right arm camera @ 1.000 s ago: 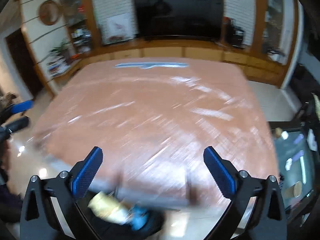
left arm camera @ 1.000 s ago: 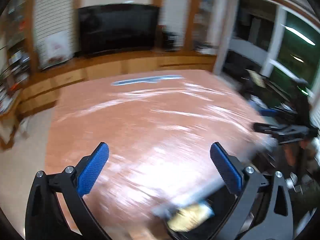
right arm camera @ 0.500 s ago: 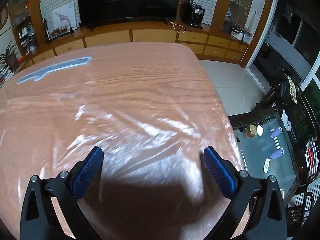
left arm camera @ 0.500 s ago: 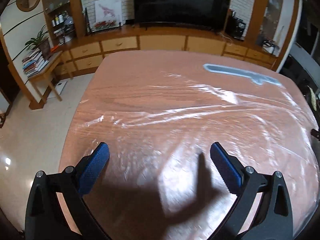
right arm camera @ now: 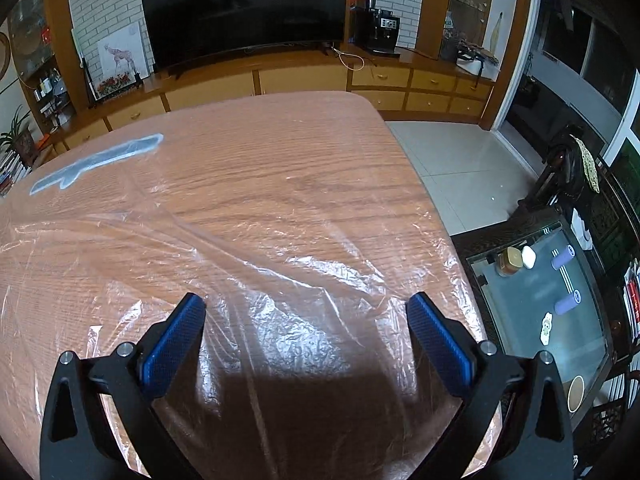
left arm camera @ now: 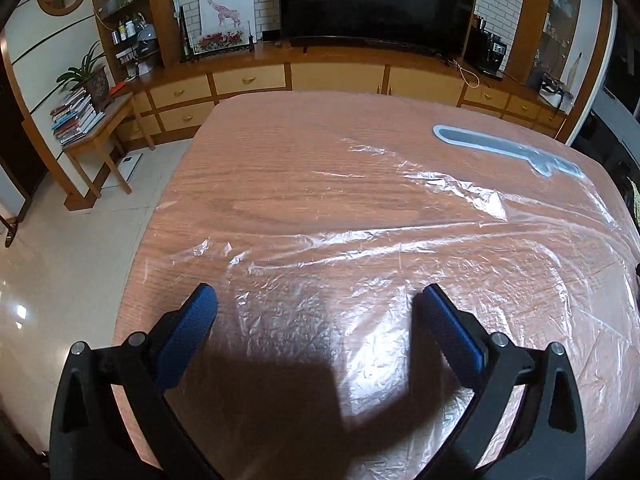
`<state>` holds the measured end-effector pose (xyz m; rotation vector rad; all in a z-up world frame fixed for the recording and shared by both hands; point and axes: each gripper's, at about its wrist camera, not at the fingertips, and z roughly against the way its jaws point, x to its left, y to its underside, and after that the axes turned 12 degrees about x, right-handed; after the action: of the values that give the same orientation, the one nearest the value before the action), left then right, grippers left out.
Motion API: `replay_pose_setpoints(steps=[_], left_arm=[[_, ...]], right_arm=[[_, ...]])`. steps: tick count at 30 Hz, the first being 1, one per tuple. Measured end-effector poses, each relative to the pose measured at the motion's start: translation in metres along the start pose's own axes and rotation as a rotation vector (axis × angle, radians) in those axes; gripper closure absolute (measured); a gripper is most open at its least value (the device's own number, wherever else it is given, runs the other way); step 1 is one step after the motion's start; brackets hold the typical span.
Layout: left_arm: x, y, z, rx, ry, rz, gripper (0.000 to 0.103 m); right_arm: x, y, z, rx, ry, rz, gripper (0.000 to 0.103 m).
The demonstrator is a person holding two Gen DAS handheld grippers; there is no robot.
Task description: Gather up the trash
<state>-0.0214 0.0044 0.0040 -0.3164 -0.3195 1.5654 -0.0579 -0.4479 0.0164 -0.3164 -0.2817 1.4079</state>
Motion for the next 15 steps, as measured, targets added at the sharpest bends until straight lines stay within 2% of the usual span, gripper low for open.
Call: replay_pose_setpoints(steps=[15], left_arm=[[0.0011, -0.0005, -0.0007, 0.001, 0.0, 0.0, 0.001]], right_arm=[[0.0002, 0.0, 0.0003, 0.0, 0.0, 0.0, 0.004]])
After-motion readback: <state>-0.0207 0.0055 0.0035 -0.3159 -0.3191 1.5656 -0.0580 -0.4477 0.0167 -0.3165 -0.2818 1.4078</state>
